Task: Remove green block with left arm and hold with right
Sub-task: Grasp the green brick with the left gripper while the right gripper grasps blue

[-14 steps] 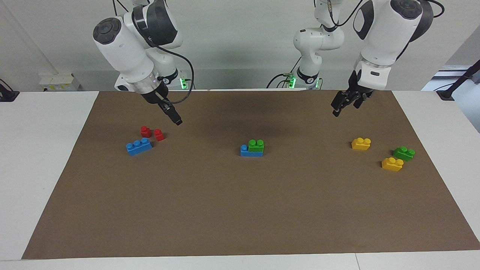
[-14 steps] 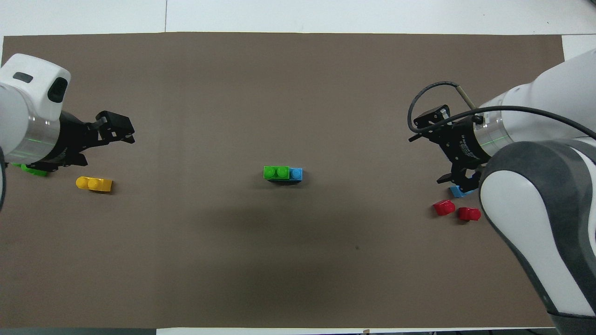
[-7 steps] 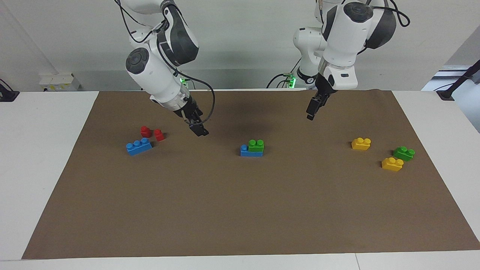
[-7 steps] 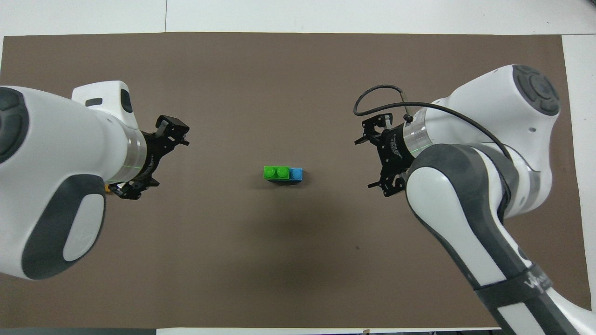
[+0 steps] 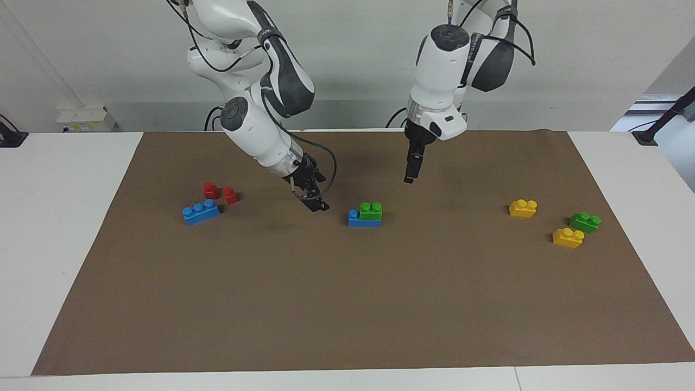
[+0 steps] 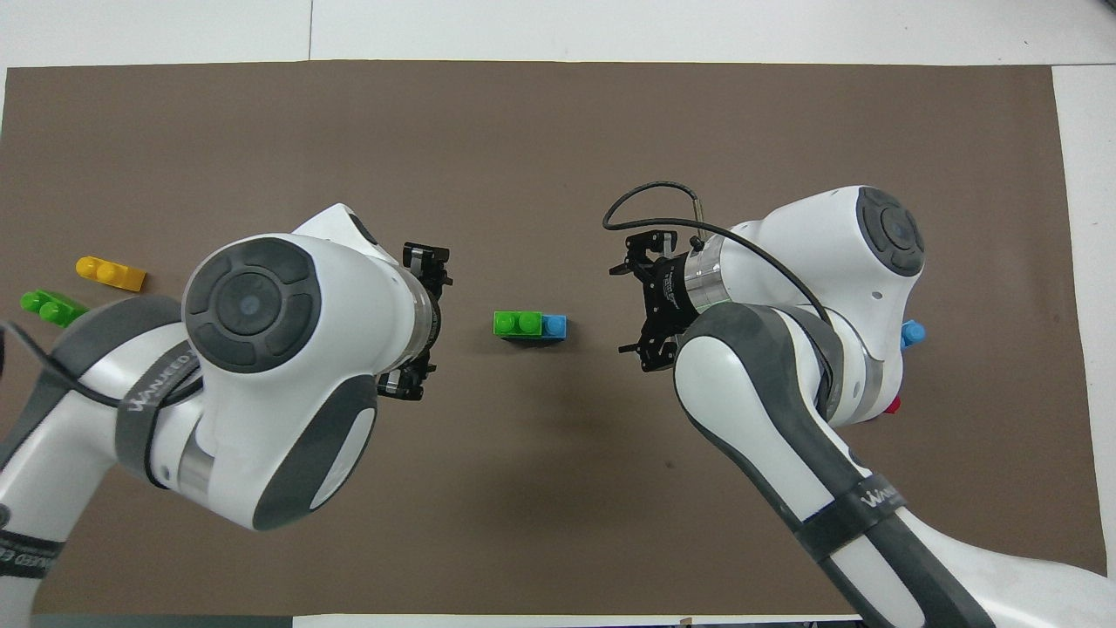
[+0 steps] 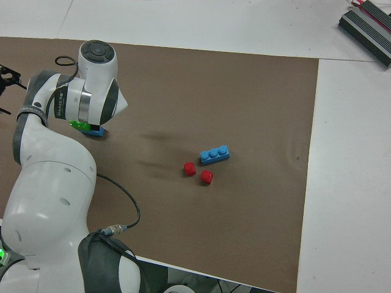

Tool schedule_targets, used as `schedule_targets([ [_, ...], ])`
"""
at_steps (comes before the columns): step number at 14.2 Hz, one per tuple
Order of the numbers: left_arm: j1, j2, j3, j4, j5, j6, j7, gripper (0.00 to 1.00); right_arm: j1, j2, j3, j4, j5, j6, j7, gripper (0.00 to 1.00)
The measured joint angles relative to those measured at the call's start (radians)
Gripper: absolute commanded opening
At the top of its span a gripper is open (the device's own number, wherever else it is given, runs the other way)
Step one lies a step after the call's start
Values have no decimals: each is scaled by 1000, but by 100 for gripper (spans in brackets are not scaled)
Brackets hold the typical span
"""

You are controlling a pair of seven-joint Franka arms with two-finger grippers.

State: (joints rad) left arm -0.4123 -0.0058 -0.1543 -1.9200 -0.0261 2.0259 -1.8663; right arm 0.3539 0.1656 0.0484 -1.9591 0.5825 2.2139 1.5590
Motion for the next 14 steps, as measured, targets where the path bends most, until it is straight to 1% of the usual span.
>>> schedule_targets([
  [3,-45,66,0,-1,0,64,-143,100,29,6,0,-32,34,64,2,100],
  [7,-66,147,2,-1,37,163,-282,100,64,49,0,-41,44,135,6,100],
  [10,-66,174,8,0,45,197,-309,100,94,88,0,-41,75,201,6,100],
  [14,-65,192,16,0,55,200,-317,100,119,122,0,-41,89,262,6,100],
])
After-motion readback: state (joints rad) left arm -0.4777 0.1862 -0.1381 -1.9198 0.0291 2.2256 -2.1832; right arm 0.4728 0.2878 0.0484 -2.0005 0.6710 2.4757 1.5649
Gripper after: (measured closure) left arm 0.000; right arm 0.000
